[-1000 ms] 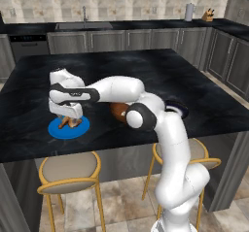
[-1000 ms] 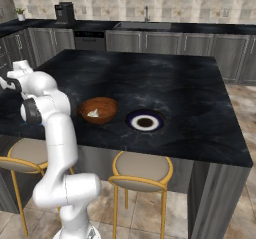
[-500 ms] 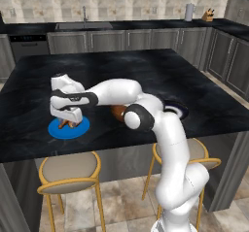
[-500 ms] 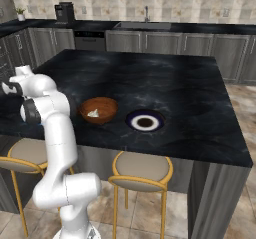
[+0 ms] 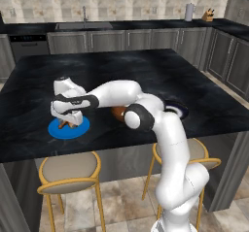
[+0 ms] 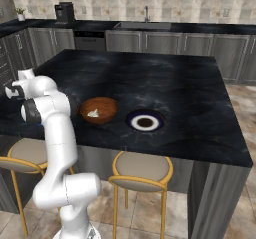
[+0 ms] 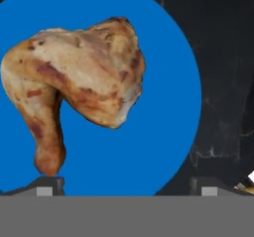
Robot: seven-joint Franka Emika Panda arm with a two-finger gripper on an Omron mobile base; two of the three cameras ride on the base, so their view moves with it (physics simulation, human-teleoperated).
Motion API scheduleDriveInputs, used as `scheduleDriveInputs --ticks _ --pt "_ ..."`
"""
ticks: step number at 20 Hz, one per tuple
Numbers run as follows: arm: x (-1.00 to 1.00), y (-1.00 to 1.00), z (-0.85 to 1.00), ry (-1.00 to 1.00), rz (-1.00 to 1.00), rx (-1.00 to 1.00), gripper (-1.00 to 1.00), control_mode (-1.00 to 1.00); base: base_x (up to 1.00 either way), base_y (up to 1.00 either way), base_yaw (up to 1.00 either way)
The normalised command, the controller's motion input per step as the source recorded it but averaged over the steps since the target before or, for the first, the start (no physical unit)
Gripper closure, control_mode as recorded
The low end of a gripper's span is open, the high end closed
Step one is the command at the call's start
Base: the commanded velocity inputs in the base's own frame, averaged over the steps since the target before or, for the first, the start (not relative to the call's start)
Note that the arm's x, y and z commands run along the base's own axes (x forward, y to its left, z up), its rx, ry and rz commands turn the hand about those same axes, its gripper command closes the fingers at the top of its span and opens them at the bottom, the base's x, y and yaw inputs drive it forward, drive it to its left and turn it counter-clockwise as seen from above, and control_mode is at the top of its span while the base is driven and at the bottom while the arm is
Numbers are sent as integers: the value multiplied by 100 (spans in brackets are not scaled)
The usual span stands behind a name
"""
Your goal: Pick the chicken drumstick and garlic from their plates and place them in the bowl. Then put the bowl in the fridge.
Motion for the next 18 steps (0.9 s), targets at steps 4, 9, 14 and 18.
scheduleDriveInputs --ticks 4,9,14,18 --pt "17 1 -12 -5 0 0 -100 -100 0 0 0" --pt "24 9 -4 0 0 0 -100 -100 0 0 0" --pt "22 16 0 0 0 2 -100 -100 0 0 0" --pt "18 25 -3 1 0 1 -100 -100 0 0 0"
